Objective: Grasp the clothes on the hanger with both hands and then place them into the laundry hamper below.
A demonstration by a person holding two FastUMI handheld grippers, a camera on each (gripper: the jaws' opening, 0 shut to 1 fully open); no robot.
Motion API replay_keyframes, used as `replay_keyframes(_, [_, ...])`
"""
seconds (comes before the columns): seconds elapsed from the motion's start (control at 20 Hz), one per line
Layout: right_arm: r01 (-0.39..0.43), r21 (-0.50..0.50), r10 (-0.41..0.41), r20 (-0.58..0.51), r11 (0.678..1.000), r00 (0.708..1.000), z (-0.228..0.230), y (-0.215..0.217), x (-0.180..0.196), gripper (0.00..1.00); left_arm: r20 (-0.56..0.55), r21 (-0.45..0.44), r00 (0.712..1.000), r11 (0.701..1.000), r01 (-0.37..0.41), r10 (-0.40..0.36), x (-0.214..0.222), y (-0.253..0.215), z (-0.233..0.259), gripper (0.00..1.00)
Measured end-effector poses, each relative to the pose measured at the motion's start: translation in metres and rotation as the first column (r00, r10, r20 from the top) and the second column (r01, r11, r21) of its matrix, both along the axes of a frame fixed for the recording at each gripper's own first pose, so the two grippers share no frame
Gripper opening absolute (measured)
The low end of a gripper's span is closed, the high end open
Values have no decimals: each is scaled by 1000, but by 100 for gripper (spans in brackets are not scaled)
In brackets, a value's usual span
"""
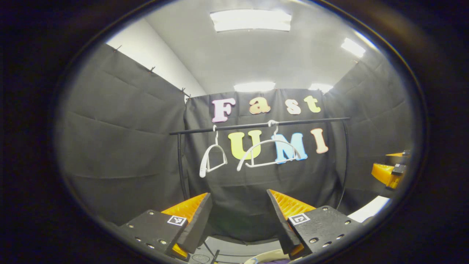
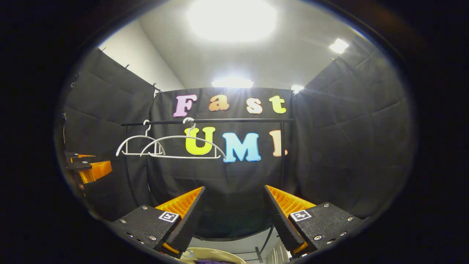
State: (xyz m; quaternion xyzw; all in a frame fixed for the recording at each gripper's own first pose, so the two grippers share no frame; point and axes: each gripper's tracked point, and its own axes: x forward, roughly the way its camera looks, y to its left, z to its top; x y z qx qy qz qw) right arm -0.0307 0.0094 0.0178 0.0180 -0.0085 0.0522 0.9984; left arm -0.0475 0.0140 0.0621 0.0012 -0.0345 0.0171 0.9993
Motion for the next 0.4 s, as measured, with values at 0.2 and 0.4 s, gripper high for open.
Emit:
replay_keyframes(0.2, [8,5,-8,1,1000,1000,-2,-2,-1,94,10,19,1000,1000,-5,5,-4,-1,5,79])
replay_keyframes(0.4, [6,-8,-6,-9,1000,1000,-6,-1,2,94,-1,3,1000,1000,-3,3,-4,-2,0,91])
